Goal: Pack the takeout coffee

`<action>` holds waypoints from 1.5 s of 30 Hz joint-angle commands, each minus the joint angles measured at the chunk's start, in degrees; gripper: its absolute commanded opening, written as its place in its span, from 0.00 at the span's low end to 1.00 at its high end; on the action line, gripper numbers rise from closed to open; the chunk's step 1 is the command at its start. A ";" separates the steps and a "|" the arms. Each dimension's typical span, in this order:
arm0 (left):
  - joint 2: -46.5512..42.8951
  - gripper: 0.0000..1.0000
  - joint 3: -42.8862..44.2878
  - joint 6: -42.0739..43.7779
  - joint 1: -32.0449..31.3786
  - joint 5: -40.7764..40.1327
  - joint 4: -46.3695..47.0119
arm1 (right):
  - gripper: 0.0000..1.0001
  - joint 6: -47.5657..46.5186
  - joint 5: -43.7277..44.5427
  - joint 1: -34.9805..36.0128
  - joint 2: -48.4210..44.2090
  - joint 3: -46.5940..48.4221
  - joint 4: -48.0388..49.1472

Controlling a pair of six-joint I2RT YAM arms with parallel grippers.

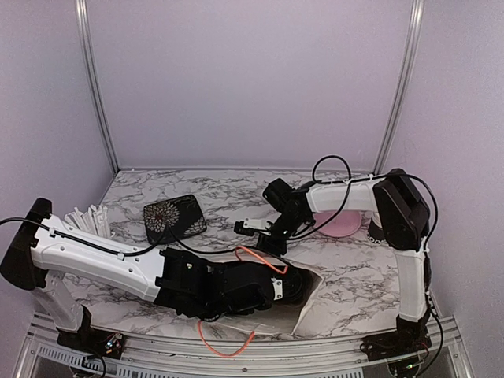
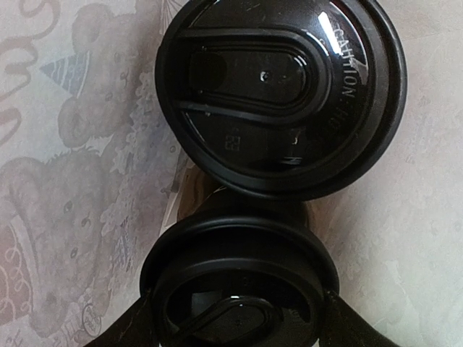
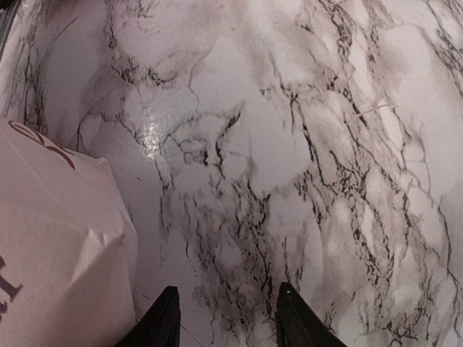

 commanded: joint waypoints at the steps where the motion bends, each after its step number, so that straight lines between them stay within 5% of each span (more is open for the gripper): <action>1: 1.63 0.36 -1.19 0.08 2.02 -3.00 2.36 | 0.44 -0.88 -3.58 0.98 1.87 1.72 -3.27; 18: 3.16 0.35 -1.14 -3.16 4.02 1.08 2.69 | 0.43 -0.90 -6.25 1.17 2.57 2.88 -4.96; 23: 3.07 0.35 1.39 -4.66 4.55 4.35 -2.89 | 0.48 -1.52 -5.17 0.09 0.88 4.53 -6.44; 28: 3.67 0.35 5.14 -6.00 5.15 9.92 -10.74 | 0.65 -1.59 -3.33 -4.73 -2.87 7.75 -8.04; 45: 7.34 0.36 17.09 -11.11 6.69 22.09 -25.13 | 0.66 -2.30 -5.46 -10.95 -10.71 5.72 -10.45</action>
